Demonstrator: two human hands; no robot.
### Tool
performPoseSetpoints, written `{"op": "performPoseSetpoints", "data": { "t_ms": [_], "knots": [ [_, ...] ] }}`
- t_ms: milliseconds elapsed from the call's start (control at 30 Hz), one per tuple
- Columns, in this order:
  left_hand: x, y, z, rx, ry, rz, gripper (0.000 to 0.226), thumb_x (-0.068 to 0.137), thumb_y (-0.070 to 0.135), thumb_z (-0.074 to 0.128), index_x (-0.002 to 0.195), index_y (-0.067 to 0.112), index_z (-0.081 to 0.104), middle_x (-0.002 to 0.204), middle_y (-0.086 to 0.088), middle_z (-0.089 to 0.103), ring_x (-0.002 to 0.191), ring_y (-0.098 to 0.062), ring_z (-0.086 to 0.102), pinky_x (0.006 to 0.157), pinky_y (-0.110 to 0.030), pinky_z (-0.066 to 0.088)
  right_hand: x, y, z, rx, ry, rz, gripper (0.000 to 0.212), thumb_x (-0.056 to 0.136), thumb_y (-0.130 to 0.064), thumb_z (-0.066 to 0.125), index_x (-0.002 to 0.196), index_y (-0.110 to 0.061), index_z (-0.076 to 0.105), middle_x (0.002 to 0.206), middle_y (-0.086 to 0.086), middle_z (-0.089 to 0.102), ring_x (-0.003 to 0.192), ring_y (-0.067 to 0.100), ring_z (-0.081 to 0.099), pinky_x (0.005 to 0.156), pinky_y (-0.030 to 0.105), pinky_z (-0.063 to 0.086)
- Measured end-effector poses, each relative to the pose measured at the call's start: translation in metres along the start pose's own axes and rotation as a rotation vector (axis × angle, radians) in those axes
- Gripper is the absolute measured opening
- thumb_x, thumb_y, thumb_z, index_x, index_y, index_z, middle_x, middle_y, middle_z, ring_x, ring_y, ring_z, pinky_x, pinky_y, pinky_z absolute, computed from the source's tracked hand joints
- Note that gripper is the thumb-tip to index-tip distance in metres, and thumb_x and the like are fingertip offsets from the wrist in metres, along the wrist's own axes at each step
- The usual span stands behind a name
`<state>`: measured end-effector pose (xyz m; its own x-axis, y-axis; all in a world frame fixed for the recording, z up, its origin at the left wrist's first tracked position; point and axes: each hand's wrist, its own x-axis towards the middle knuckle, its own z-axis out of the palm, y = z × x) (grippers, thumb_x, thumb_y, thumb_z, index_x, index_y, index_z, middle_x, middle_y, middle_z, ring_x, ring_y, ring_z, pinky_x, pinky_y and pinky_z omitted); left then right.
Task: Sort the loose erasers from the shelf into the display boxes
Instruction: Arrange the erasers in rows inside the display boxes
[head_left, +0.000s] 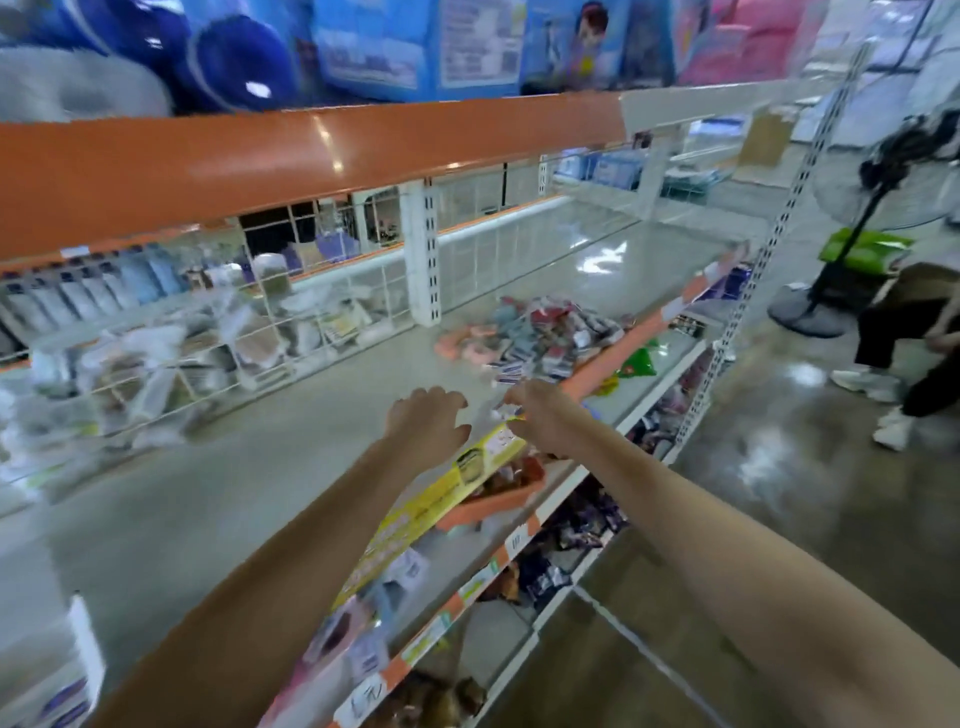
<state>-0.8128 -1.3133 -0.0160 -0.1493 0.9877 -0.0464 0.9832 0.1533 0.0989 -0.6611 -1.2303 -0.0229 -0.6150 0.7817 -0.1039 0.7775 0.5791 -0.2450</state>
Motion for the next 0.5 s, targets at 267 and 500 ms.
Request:
{"op": "performPoseSetpoints", "data": {
  "t_ms": [267, 500],
  "knots": [
    [0.063, 0.024, 0.028, -0.092, -0.033, 0.029, 0.041, 0.092, 0.032, 0.051, 0.132, 0.021, 0.048, 0.131, -0.002, 0.052, 0.120, -0.023, 0.048, 0.094, -0.034, 0.042, 0.040, 0.061, 0.014, 0.155, 0.108, 0.175, 0.041, 0.092, -0.011, 0.050, 0.132, -0.014, 0.047, 0.120, 0.010, 0.057, 0.098, 0.025, 0.059, 0.075, 0.034, 0.051],
    [0.093, 0.018, 0.053, -0.132, -0.024, 0.021, 0.039, 0.089, 0.033, 0.060, 0.124, 0.018, 0.052, 0.114, -0.004, 0.058, 0.104, -0.022, 0.055, 0.086, -0.033, 0.049, 0.078, 0.092, 0.015, 0.151, 0.261, 0.228, 0.031, 0.091, -0.011, 0.052, 0.122, -0.011, 0.055, 0.126, 0.007, 0.054, 0.085, 0.018, 0.054, 0.074, 0.033, 0.051]
  ]
}}
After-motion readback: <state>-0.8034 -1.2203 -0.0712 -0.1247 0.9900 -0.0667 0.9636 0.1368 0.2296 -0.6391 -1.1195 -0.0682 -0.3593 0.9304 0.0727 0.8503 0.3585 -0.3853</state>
